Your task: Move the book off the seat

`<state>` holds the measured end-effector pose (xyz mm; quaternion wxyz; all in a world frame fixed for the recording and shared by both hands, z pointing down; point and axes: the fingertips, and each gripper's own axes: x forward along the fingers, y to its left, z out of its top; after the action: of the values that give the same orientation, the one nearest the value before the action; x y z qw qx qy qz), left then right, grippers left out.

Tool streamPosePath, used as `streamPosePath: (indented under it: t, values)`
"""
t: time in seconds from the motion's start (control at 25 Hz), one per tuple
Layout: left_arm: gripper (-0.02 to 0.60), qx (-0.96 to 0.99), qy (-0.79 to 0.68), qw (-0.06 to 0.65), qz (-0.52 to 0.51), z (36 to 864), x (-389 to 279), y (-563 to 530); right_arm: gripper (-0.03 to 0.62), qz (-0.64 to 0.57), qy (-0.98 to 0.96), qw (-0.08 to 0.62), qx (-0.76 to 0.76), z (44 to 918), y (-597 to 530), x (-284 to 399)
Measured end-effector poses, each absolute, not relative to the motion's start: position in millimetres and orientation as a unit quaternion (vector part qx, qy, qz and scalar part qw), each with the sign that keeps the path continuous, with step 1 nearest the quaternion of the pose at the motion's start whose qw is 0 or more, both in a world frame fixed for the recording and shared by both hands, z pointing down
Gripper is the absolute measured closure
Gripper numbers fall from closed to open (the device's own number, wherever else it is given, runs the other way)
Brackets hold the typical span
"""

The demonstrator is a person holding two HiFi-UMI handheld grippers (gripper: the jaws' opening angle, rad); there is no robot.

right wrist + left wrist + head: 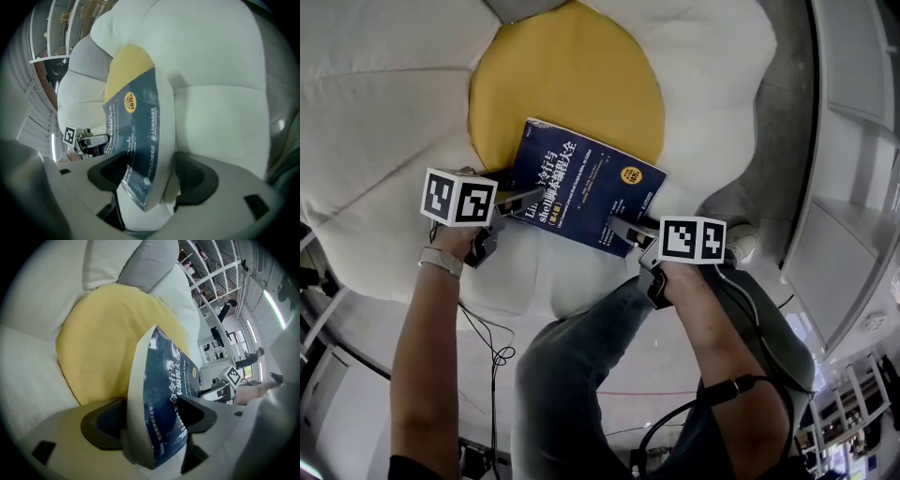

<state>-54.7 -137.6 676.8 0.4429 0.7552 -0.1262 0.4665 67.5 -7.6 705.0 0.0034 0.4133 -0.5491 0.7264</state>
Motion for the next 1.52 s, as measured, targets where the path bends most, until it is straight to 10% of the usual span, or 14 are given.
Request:
streamPosePath:
  t: [1.16,1.52]
  values:
    - [0.281,0.787,-0.181,0.424,0.411,663,-54,-144,0.375,0.670,-0.581,-0.078,0.456,695,-15,88]
    - [0.287,0.852,-0.194,0.315,0.370,649,-52,-145,0.376,0.603,-0.625,-0.146,0.474,710,-11,80]
